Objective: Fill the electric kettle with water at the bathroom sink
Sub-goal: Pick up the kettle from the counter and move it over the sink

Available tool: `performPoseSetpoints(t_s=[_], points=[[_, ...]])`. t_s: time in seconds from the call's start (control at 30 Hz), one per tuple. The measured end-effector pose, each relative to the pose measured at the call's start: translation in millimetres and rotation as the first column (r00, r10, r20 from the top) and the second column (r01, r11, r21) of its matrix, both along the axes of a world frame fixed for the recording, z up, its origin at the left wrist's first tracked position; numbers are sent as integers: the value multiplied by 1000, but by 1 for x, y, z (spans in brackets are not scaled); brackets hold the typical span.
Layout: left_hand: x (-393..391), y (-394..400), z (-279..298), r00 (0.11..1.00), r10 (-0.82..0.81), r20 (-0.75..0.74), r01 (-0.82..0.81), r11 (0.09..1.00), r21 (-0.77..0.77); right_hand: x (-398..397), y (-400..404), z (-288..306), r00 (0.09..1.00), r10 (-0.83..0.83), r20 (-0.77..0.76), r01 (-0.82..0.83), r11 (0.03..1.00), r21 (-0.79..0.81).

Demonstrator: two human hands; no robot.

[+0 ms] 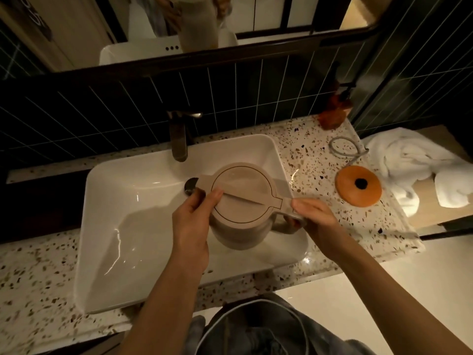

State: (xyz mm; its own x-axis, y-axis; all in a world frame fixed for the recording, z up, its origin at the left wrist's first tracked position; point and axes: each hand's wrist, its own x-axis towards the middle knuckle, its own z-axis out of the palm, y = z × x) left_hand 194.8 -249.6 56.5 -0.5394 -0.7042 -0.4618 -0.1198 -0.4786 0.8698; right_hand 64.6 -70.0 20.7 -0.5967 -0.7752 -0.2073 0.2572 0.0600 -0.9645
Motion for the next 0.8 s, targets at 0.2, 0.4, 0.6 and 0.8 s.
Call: performPoseSetpoints(t_s=[0.2,0.4,0.6,0.8], points=[[5,7,-9,999,37,38,-38,999,19,-9,1,6,996,85,20,-85,995,52],[9,3,-12,995,21,96,-22,1000,8,-15,-4,0,990,131,60,-135,988,72],[9,-1,-7,994,49,93,-52,998,36,-16,-17,0,989,142,51,-145,987,69],[17,4,-3,965,93,245,44,864,-501,-17,-25,0,985,173,-7,-172,981,94]])
